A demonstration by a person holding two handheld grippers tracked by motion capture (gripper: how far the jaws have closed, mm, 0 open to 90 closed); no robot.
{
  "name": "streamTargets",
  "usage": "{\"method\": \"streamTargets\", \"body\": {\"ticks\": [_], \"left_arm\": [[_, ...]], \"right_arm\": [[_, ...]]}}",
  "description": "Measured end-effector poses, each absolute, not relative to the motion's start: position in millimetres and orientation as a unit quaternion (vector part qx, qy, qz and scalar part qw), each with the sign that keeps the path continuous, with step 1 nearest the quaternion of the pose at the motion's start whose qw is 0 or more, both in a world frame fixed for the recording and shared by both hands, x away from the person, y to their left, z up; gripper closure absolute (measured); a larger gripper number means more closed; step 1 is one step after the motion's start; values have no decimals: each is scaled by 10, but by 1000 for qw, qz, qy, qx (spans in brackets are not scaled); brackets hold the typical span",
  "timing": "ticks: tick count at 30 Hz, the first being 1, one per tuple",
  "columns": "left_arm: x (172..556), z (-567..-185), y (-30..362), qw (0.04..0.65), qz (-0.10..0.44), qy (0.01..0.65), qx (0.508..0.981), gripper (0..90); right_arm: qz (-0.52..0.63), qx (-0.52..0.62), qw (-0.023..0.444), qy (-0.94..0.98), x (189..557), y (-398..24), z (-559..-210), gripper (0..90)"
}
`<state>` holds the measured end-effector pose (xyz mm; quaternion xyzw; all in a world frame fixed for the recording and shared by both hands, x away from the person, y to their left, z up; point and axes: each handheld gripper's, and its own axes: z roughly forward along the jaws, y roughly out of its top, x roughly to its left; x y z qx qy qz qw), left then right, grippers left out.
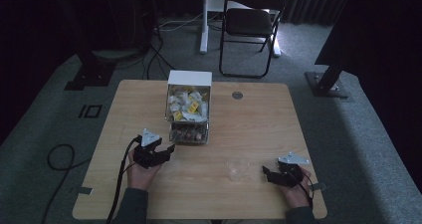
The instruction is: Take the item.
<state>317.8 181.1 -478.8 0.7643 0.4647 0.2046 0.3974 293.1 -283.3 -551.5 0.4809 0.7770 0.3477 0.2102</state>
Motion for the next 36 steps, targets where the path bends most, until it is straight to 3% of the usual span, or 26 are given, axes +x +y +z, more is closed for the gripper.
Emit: {"method": "streamTargets", "body": {"ticks": [36], "left_arm": [[3320, -4790, 1265, 400, 211, 407, 794, 380]], "right_arm": [[348, 478, 211, 779, 2932, -2833, -5516, 257]]}}
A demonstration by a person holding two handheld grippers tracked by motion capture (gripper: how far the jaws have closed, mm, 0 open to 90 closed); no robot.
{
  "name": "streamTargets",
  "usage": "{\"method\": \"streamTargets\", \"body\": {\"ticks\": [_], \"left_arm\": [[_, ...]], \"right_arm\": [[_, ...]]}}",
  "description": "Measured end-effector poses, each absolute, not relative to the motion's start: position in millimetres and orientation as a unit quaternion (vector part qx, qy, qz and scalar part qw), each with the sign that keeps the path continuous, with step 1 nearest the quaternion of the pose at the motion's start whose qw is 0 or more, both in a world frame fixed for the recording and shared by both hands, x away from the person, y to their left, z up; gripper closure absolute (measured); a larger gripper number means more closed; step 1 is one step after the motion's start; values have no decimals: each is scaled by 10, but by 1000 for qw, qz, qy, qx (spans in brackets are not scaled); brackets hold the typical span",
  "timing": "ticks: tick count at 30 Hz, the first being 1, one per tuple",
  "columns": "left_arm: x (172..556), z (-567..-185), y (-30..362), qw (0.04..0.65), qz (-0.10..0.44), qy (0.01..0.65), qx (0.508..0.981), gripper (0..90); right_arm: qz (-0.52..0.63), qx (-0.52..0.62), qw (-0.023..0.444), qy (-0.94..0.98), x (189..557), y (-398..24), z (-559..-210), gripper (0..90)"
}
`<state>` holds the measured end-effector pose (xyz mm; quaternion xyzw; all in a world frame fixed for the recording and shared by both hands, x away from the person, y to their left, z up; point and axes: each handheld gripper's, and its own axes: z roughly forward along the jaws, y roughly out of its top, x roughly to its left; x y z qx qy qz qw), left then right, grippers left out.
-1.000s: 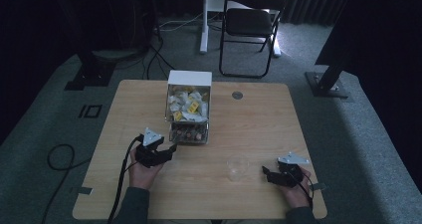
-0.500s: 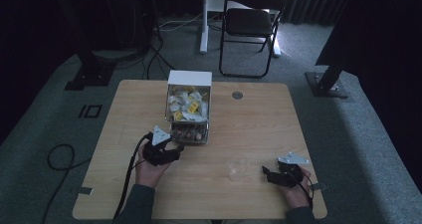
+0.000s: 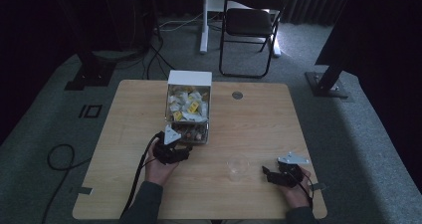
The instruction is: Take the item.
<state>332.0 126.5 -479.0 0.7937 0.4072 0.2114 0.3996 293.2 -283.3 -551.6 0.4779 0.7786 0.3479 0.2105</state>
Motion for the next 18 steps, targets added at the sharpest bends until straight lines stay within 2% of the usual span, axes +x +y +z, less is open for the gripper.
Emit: {"method": "streamTargets", "body": {"ticks": [18], "left_arm": [[3406, -4874, 1220, 393, 184, 410, 802, 357]], "right_arm": [[348, 476, 209, 780, 2930, -2829, -5516, 250]]}}
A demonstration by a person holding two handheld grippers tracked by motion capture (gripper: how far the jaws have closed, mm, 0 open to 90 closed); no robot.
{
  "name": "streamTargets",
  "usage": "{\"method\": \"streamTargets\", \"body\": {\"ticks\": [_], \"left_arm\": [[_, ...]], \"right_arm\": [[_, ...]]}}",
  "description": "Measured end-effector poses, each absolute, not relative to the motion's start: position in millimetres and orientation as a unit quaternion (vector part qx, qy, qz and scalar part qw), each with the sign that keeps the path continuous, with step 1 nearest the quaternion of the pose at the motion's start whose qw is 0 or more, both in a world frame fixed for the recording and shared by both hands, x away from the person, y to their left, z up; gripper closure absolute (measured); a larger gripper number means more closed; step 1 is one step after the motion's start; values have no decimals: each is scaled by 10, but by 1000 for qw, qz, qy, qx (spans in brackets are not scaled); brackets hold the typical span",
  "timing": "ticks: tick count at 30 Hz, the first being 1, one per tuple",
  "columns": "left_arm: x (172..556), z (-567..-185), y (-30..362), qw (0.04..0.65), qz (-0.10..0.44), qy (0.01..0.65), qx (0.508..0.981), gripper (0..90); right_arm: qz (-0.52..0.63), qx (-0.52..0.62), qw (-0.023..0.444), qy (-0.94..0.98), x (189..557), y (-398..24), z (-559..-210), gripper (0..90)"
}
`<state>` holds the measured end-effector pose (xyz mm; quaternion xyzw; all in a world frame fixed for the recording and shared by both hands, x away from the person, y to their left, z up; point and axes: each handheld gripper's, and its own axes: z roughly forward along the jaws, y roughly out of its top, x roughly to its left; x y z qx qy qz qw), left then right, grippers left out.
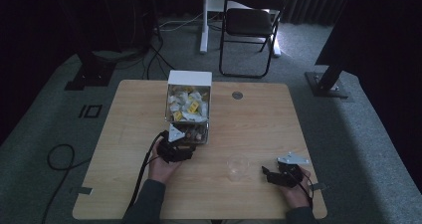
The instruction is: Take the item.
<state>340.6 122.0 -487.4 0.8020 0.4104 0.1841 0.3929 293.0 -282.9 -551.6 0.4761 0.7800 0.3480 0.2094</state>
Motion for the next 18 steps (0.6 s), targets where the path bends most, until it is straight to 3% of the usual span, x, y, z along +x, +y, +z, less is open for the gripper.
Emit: {"method": "streamTargets", "body": {"ticks": [8, 18], "left_arm": [[3303, -4891, 1243, 388, 182, 409, 806, 364], [3248, -4884, 1286, 400, 167, 409, 803, 461]], "right_arm": [[348, 476, 209, 780, 2929, -2828, -5516, 250], [348, 476, 209, 780, 2930, -2828, -5516, 249]]}}
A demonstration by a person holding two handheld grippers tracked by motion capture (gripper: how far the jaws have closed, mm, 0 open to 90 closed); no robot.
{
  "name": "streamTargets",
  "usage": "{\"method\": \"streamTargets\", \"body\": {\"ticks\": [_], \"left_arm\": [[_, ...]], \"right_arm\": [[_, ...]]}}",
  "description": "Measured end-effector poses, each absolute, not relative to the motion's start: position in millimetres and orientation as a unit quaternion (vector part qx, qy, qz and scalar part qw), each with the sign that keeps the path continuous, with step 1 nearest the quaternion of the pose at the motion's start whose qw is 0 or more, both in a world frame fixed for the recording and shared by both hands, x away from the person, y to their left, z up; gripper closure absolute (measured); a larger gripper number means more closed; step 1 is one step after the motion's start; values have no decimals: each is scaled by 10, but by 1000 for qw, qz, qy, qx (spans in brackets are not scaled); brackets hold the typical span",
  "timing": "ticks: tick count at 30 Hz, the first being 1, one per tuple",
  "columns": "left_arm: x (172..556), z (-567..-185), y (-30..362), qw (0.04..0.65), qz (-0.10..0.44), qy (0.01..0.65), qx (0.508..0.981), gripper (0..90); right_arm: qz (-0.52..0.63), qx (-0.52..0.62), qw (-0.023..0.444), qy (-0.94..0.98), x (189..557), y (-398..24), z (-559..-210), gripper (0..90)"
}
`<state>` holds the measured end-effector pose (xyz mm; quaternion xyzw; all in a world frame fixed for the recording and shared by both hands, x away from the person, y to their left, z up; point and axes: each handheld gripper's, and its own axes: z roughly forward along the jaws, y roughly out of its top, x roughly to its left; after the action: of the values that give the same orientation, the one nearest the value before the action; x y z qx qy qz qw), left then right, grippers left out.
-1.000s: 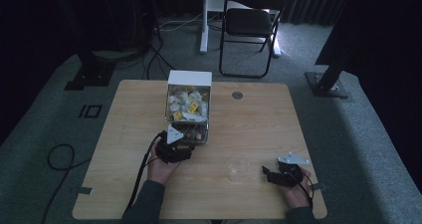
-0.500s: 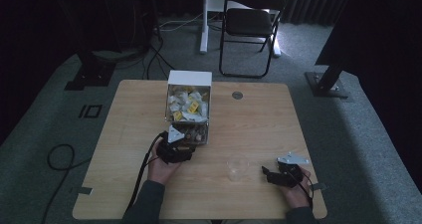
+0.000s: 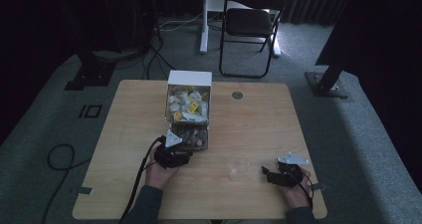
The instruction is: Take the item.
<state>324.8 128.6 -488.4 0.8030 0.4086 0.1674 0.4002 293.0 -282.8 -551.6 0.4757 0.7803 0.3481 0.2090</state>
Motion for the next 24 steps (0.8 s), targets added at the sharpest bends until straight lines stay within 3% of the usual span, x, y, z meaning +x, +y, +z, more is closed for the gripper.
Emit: {"method": "streamTargets", "body": {"ticks": [5, 15, 24], "left_arm": [[3238, -4867, 1293, 407, 165, 406, 801, 530], [3241, -4820, 1321, 421, 157, 398, 800, 761], [3244, -4779, 1301, 415, 167, 398, 801, 846]], "right_arm": [[348, 476, 209, 780, 2930, -2828, -5516, 250], [348, 476, 209, 780, 2930, -2828, -5516, 250], [348, 475, 209, 780, 2930, -2829, -5516, 250]]}}
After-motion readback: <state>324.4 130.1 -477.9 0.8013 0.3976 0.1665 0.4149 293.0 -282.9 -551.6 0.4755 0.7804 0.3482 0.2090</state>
